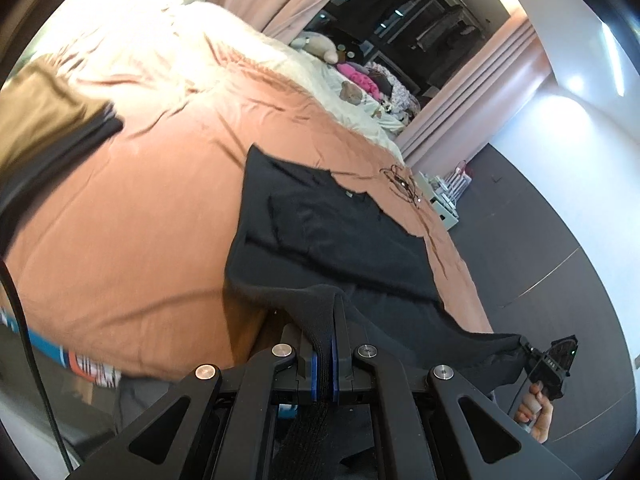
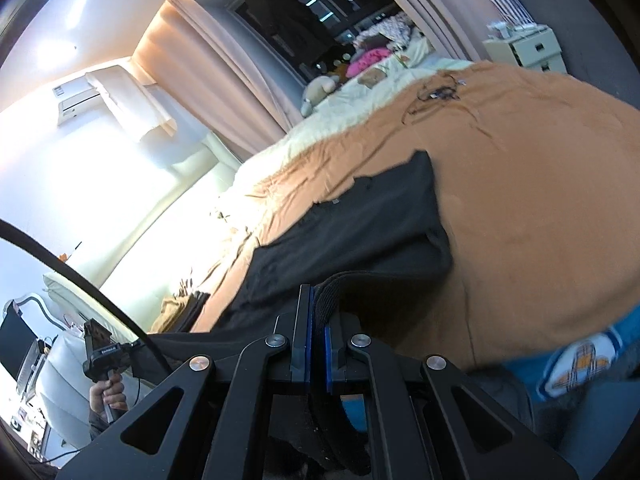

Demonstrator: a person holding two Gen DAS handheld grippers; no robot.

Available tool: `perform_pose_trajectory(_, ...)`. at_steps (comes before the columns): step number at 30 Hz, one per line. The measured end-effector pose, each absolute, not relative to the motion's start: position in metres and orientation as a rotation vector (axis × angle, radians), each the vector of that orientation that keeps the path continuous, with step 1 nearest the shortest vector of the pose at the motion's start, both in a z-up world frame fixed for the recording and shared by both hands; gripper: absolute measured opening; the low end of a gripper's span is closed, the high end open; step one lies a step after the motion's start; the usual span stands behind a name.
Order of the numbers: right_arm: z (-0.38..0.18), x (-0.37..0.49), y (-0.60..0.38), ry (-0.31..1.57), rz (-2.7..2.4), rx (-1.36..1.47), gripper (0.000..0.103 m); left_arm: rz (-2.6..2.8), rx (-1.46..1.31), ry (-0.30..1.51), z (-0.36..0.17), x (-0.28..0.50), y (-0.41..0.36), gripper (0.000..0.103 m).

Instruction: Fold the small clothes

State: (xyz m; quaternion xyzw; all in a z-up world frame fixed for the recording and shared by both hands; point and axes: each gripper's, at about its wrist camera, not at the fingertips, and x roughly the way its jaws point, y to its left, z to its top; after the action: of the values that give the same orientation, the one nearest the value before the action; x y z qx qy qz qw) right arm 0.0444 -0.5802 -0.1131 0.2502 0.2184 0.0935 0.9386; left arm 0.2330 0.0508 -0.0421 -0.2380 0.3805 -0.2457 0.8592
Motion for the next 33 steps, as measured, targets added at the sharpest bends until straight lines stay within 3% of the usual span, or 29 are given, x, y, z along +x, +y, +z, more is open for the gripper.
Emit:
perform_pose_trajectory(20, -0.081, 0.196, -0.608, 0.384, 0.167, 0.496, 0.001, -0.497, -0.478, 0.768, 0.022, 0.392, 0.012, 0.004)
perform_pose_trajectory(33, -0.075, 0.254, -0.618, 0.436, 0.126, 0.501, 0.001, -0.459, -0.460, 0.844, 0.004, 0.478, -0.013, 0.004)
